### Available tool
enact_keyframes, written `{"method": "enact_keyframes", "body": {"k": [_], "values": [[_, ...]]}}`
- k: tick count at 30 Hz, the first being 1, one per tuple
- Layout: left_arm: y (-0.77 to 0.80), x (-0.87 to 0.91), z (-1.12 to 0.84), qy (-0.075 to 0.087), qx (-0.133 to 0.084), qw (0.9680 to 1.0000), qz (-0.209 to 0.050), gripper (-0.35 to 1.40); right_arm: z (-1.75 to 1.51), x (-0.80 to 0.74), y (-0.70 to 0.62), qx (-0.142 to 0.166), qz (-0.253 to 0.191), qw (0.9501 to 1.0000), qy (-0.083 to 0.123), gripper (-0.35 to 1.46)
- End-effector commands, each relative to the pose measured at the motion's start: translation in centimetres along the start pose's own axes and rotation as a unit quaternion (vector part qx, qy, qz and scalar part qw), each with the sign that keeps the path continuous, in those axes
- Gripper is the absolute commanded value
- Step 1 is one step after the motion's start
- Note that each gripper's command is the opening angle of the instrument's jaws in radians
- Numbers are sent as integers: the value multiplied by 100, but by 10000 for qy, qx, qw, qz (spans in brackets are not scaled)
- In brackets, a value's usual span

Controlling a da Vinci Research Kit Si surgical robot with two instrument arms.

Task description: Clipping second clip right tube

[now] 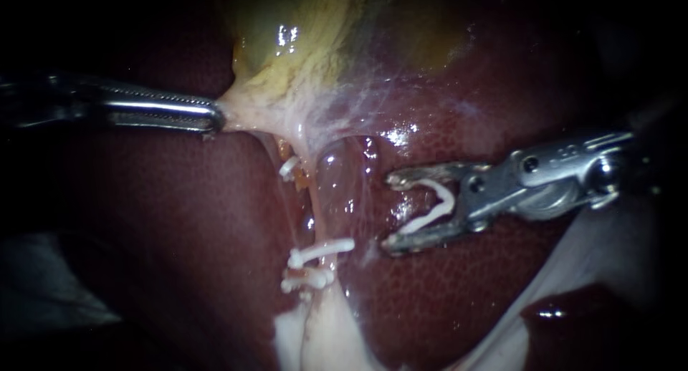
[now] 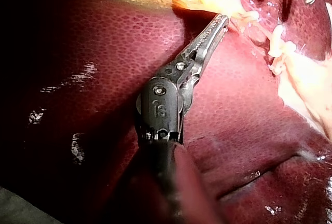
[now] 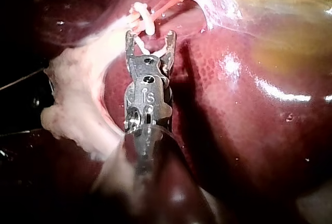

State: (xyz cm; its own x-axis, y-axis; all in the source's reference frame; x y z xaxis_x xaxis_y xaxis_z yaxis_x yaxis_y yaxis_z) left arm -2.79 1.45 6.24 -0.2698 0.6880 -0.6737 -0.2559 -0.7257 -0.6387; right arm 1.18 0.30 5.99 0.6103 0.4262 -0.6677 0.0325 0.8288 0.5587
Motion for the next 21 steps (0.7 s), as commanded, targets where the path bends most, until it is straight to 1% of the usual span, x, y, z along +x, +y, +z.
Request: {"method": "enact_keyframes", "body": {"k": [1,3,7,10,11,16,19,21], "values": [[0,0,0,0,1,10000,0,-35,8,-3,0,20,97,10000,-4,49],[0,0,1,0,3,10000,1,-35,28,-9,1,82,259,9996,23,49],[0,0,1,1,5,10000,1,-35,52,-13,5,131,565,9983,107,49],[0,0,1,1,5,10000,1,-35,65,-13,10,234,788,9963,262,49],[0,0,1,1,5,10000,1,-35,68,-13,11,285,931,9947,324,49],[0,0,1,1,5,10000,1,-35,78,-10,20,471,1245,9895,563,49],[0,0,1,1,5,10000,1,-35,85,-8,24,593,1420,9855,721,49],[0,0,1,1,5,10000,1,-35,90,-8,26,692,1580,9815,836,49]]}}
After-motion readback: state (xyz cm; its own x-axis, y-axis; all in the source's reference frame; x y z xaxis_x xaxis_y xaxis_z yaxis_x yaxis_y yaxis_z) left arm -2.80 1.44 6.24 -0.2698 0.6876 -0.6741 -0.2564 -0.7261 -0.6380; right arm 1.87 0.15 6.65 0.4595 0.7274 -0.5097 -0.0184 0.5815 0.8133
